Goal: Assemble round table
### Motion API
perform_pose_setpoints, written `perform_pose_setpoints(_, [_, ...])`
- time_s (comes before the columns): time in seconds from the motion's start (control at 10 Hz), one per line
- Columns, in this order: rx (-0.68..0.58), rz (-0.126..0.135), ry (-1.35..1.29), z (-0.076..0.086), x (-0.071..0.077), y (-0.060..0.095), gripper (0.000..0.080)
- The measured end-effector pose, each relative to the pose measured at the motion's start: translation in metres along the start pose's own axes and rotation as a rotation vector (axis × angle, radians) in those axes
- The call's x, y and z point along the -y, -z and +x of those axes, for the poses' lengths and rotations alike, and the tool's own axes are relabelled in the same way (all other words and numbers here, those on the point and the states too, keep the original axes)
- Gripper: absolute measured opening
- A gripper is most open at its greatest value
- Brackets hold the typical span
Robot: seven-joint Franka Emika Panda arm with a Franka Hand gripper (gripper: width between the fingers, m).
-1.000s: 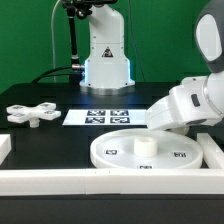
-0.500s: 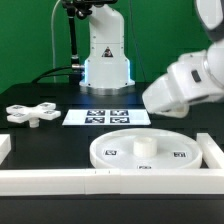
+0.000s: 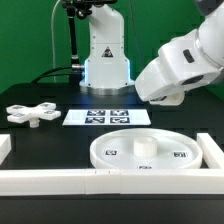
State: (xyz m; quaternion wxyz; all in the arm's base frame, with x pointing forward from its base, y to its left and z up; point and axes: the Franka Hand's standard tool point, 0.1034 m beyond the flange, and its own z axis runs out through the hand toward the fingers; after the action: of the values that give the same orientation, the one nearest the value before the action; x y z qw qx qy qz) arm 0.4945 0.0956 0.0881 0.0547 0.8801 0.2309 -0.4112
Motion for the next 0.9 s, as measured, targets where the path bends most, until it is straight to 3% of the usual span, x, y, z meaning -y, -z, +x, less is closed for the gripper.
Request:
perform_pose_setpoints(0.2, [-0.117, -0.011, 0.015, 0.009, -0.013, 0.012, 0.0409])
perform_pose_setpoints(0.3, [-0.151, 0.009, 0.003, -0.001, -0.022, 0.024, 0.0409])
perform_pose_setpoints(0.4, [-0.196, 0.046, -0.013, -0.006, -0.029, 0.036, 0.0409])
perform_pose_setpoints(0.5, [-0.254, 0.038, -0.026, -0.005, -0.037, 0.044, 0.0409])
perform_pose_setpoints(0.6, [-0.347, 0.015, -0.031, 0.001, -0.039, 0.046, 0.0409])
perform_pose_setpoints(0.9, [-0.507, -0.018, -0.047, 0.002, -0.045, 0.048, 0.0409])
